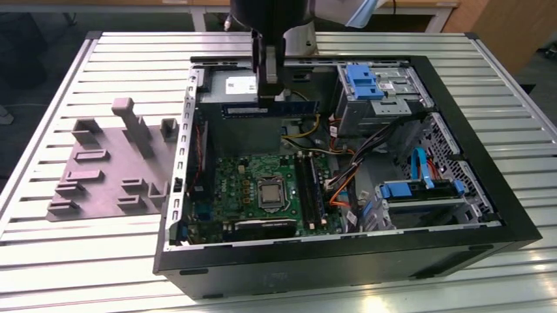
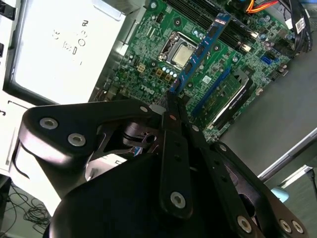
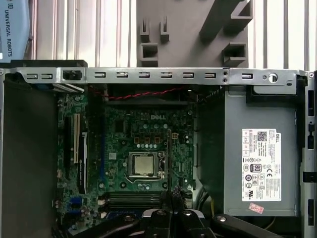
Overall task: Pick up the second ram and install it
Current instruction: 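Pick up the second ram and move it above second insertion slot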
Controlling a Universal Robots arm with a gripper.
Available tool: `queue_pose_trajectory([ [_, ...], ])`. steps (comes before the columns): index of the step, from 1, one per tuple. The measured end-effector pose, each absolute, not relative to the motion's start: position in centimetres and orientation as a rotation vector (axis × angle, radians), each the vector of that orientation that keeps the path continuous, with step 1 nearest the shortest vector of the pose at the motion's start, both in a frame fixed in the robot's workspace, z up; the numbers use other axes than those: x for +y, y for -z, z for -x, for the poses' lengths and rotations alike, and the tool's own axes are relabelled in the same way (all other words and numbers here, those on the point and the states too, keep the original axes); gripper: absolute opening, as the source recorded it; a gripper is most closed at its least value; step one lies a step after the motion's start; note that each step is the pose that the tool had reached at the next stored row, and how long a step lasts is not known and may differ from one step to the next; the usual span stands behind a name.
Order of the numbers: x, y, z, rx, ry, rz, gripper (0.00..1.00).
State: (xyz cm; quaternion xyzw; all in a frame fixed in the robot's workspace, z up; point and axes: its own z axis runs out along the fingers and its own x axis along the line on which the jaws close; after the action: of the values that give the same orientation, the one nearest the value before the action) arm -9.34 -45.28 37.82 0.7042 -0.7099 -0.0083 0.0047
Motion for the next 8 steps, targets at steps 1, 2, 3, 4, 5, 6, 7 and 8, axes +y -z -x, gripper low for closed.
queue_pose_trajectory([
  [1, -45.30, -37.69, 9.25, -2.224, 0.026, -2.206, 0.12],
  [2, -45.33, -37.56, 9.15, -2.223, 0.026, -2.206, 0.12],
  [3, -45.37, -37.44, 9.06, -2.223, 0.026, -2.206, 0.12],
  [4, -45.42, -37.32, 8.97, -2.223, 0.027, -2.205, 0.12],
  [5, -45.47, -37.19, 8.90, -2.223, 0.027, -2.205, 0.12],
  [6, -45.52, -37.08, 8.84, -2.223, 0.027, -2.205, 0.12],
  [7, -45.60, -36.97, 8.76, -2.223, 0.027, -2.205, 0.12],
  [8, -45.69, -36.89, 8.68, -2.223, 0.027, -2.205, 0.12],
])
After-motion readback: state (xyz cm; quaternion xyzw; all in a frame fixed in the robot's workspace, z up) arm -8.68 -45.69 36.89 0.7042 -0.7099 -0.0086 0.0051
